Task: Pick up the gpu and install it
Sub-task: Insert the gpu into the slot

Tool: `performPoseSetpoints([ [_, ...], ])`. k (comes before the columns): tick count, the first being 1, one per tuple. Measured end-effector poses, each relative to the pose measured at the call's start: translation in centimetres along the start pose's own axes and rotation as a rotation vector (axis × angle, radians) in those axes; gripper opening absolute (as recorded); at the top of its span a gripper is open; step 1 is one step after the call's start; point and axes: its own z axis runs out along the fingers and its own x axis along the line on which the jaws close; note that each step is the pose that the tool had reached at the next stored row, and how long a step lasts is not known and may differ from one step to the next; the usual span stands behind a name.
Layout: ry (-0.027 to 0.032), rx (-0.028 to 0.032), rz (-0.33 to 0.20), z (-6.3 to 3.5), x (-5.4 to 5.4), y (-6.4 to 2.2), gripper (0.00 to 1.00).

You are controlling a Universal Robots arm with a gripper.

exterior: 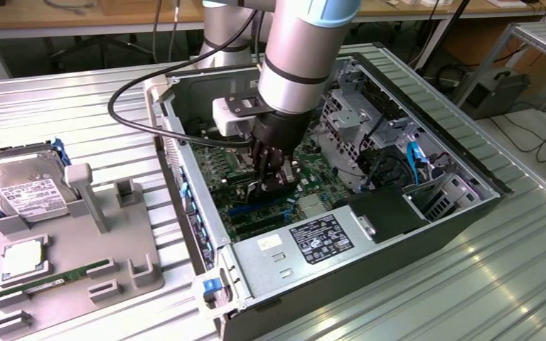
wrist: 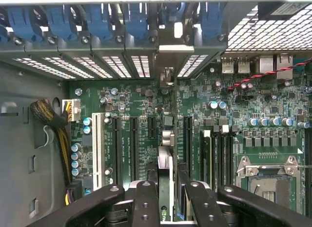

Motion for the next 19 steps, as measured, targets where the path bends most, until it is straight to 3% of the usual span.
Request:
performPoseSetpoints([
  [7, -0.0101, -0.0044, -0.001, -0.18, -0.1, 0.0, 0.26],
  [12, -0.0105, -0.0058, -0.001, -0.3, -0.2, 0.02, 0.26],
  [19, -0.0101, -0.0075, -0.001, 0.86, -0.2, -0.03, 0.26],
])
